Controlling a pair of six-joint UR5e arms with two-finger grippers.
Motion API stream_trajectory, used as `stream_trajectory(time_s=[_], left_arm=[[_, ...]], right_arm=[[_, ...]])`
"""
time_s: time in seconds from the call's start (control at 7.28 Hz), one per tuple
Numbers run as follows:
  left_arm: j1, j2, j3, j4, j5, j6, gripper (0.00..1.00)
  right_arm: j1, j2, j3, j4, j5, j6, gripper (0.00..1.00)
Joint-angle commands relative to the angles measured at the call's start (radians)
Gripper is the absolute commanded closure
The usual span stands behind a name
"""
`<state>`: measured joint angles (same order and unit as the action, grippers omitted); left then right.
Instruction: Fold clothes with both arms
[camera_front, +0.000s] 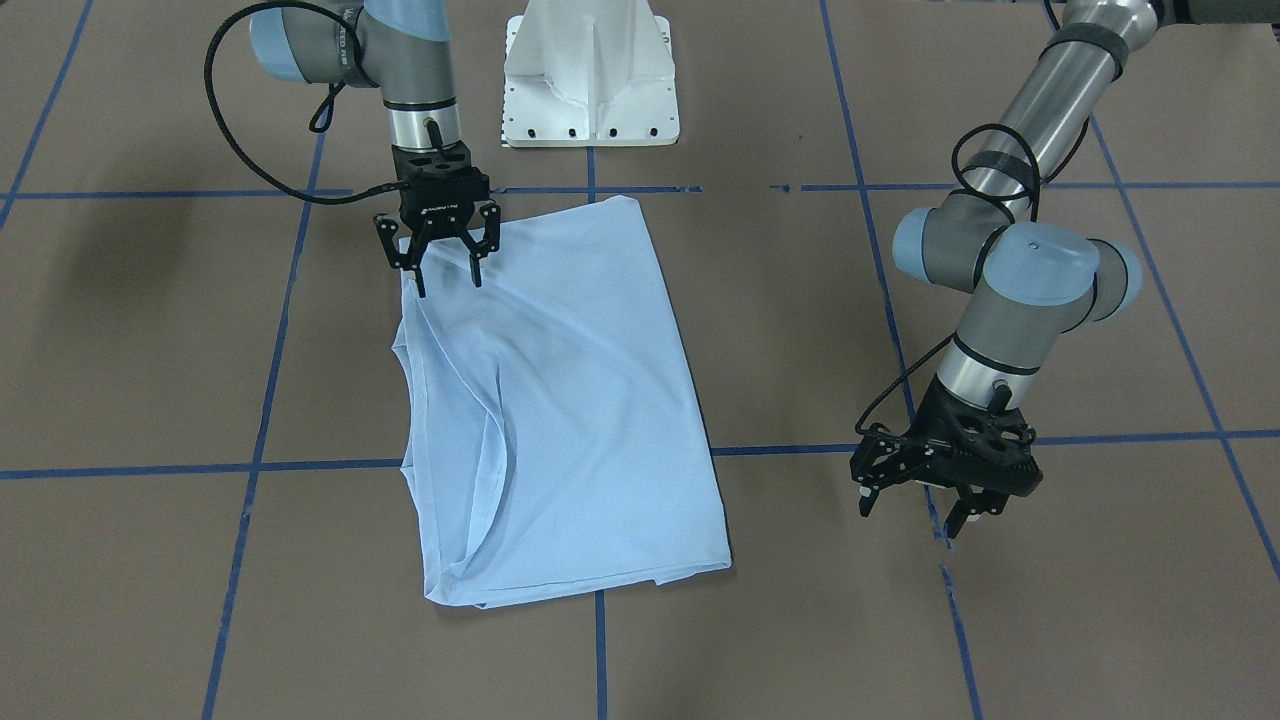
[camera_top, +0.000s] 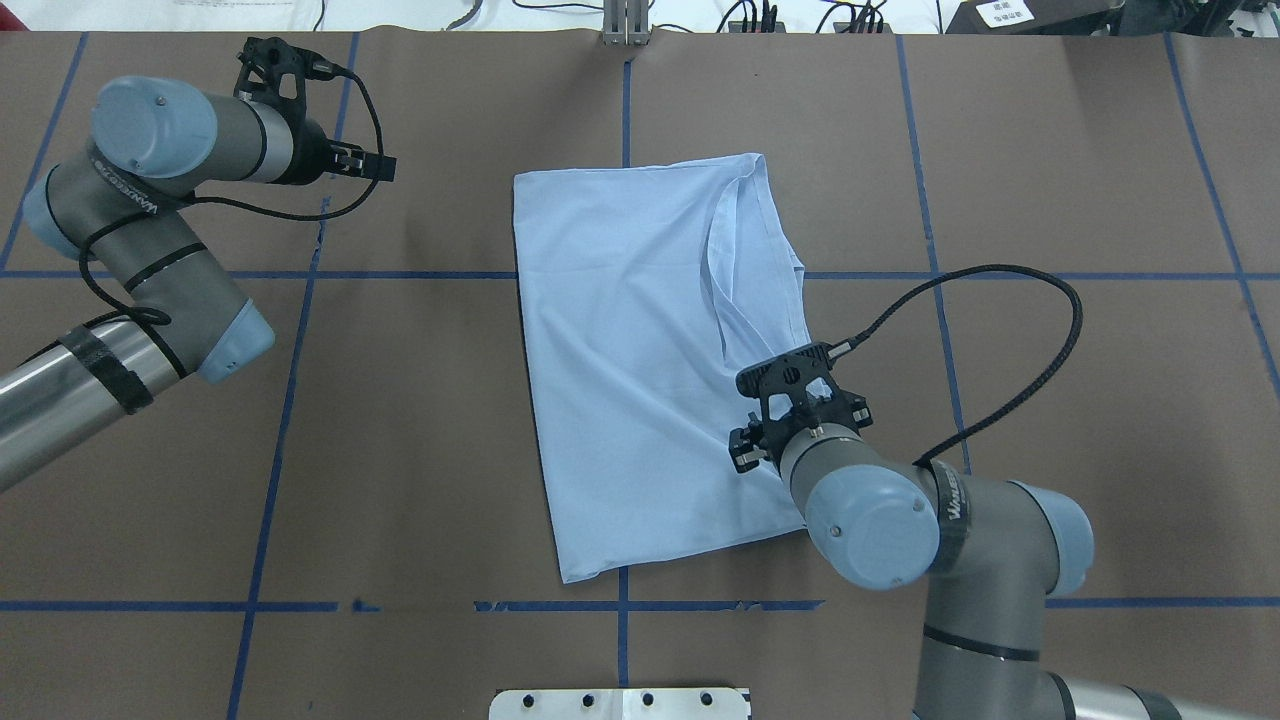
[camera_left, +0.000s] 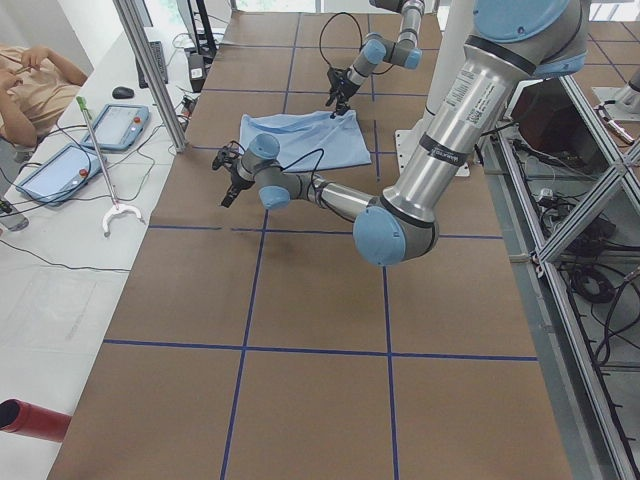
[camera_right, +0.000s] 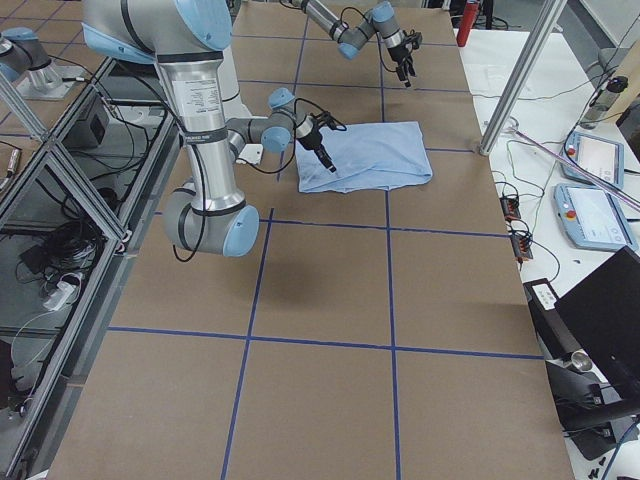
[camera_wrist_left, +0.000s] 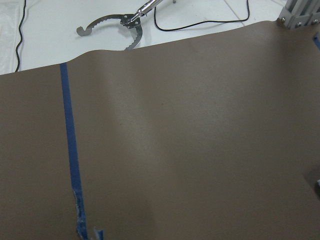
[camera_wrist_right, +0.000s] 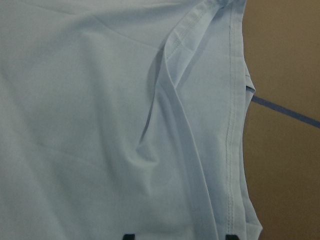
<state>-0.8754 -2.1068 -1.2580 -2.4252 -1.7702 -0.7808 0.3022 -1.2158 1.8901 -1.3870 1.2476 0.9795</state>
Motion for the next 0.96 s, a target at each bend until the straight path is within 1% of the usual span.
stream_trajectory(time_s=[0.0,0.14,0.27,0.41,0.55,0.82], left_arm=[[0.001,0.002,0.002,0.000,0.000,0.002,0.00],[0.004,0.004,0.003,0.000,0.000,0.000,0.00],[0.004,0.004,0.003,0.000,0.000,0.000,0.00],[0.004,0.004,0.005,0.000,0.000,0.000,0.00],[0.004,0.014,0.003,0.000,0.000,0.000,0.00],[0.006,0.019,0.003,-0.002,0.000,0.000,0.00]], right_arm=[[0.125,0.155,-0.153,0.003,0.105,-0.057,0.46],[0.173,0.230,-0.240,0.005,0.146,-0.059,0.51],[0.219,0.302,-0.332,0.006,0.185,-0.068,0.52],[0.251,0.374,-0.455,0.041,0.199,-0.090,0.52],[0.258,0.404,-0.530,0.089,0.200,-0.090,0.52],[0.256,0.406,-0.565,0.103,0.200,-0.113,0.52]])
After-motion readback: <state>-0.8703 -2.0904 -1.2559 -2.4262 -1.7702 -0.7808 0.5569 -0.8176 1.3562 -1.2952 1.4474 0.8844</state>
